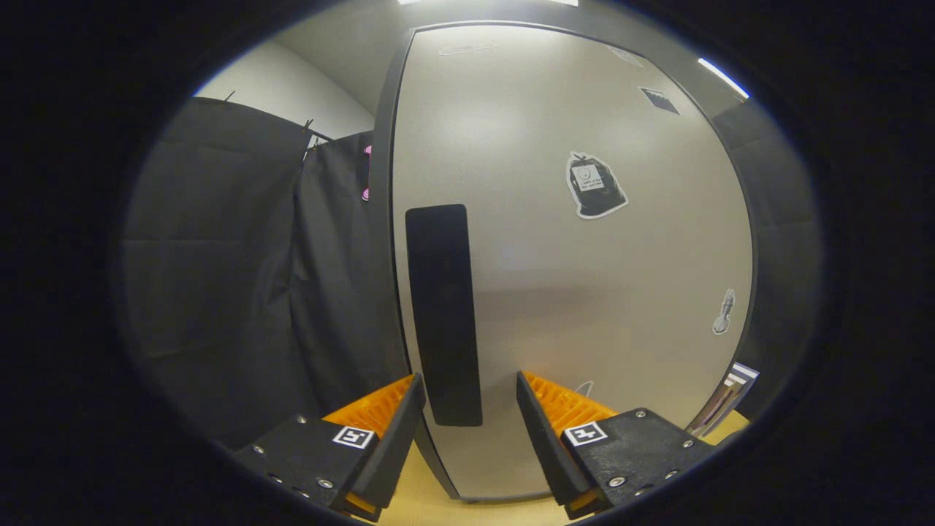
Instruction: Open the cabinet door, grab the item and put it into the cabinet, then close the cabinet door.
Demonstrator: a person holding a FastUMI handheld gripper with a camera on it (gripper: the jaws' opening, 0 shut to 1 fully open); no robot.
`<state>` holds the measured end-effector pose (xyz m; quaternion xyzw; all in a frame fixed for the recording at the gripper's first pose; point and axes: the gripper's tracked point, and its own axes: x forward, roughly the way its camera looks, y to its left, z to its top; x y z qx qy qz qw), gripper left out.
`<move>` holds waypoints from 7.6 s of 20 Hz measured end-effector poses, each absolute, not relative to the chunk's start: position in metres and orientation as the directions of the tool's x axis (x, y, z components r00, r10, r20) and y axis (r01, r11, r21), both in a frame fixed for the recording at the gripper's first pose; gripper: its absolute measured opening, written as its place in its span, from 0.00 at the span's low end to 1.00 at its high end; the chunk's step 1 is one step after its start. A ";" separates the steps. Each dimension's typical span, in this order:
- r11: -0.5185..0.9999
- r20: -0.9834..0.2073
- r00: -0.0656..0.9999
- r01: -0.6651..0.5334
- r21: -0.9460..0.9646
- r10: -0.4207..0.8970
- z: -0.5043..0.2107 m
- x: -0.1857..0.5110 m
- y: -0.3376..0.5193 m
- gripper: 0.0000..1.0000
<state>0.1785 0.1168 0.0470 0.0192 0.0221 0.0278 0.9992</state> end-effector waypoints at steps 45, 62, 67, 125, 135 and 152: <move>0.842 -0.064 0.840 -0.537 0.048 0.539 0.050 0.043 0.090 0.32; 0.828 -0.083 0.824 -0.557 0.069 0.561 0.050 -0.015 0.024 0.31; 0.849 -0.082 0.845 -0.524 0.071 0.528 0.049 -0.030 0.001 0.32; 0.988 0.113 0.983 0.137 0.070 -0.144 0.090 -0.104 -0.169 0.95; 0.988 0.112 0.989 -0.110 0.110 0.098 0.046 -0.069 -0.013 0.95; 0.923 -0.211 0.899 -0.373 0.096 0.385 -0.233 -0.017 0.251 0.95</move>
